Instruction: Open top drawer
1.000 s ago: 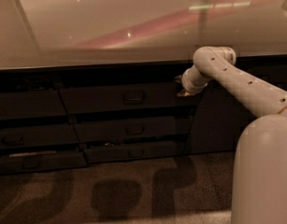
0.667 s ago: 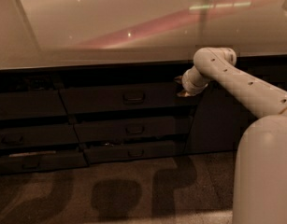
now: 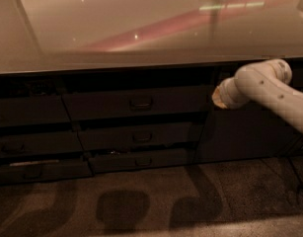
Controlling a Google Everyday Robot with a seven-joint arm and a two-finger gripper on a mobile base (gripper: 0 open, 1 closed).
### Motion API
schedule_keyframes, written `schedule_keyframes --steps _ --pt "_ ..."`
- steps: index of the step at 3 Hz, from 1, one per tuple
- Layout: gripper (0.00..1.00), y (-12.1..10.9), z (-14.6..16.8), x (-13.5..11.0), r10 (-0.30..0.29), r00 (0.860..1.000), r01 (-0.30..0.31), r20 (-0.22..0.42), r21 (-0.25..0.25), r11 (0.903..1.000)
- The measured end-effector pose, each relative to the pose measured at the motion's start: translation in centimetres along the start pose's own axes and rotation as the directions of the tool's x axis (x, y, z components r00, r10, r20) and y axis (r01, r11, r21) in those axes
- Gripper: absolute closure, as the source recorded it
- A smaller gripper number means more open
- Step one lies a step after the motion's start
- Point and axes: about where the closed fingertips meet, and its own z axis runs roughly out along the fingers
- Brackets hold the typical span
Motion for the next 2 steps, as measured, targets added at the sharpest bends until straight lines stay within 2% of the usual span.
schedule_keyframes --steps 1,2 --pt "1.00 7.3 0.2 -0.6 -0.044 0.999 0.043 -0.019 -0.058 0.9974" --pt "0.84 12.2 1.7 -2.6 -0.082 0.997 0.083 0.011 -0.139 0.9868"
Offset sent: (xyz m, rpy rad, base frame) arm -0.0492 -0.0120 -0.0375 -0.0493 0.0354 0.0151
